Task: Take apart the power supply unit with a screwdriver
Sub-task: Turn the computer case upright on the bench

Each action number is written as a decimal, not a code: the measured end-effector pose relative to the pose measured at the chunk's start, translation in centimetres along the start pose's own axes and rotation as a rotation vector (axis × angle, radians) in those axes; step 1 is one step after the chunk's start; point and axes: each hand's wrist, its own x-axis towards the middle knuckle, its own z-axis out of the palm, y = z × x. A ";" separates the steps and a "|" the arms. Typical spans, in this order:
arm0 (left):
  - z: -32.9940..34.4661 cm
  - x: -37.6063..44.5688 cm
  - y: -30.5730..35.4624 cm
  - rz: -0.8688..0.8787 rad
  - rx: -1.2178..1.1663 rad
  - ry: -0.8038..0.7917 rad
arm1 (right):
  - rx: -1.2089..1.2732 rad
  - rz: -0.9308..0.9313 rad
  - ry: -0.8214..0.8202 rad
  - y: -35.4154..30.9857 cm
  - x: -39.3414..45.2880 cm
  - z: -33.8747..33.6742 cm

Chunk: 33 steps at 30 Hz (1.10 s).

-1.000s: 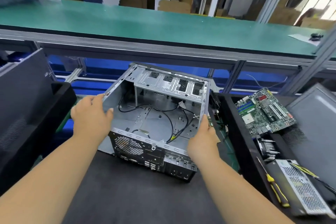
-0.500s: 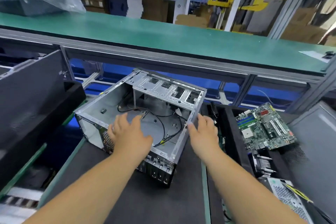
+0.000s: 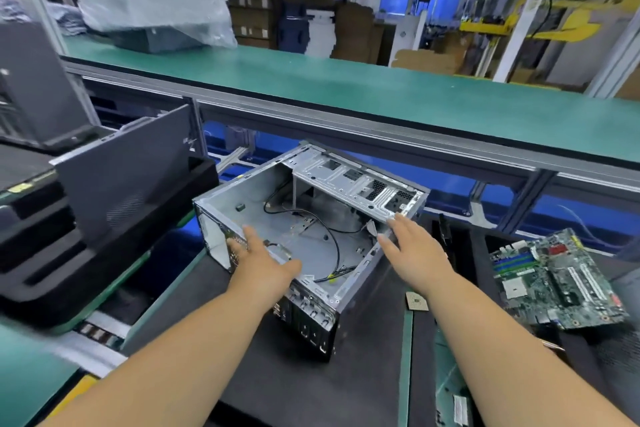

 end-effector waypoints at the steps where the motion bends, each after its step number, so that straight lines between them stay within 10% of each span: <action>1: -0.3 0.1 -0.3 0.006 0.005 -0.006 | -0.029 -0.003 0.005 -0.1 -0.3 0.1; 25: -10.6 8.9 -8.8 0.270 -0.131 -0.297 | 0.065 0.018 0.105 -6.7 -5.3 1.4; 33: -13.0 12.2 -9.2 0.329 -0.219 -0.368 | -0.329 0.159 0.146 -11.7 -6.0 2.7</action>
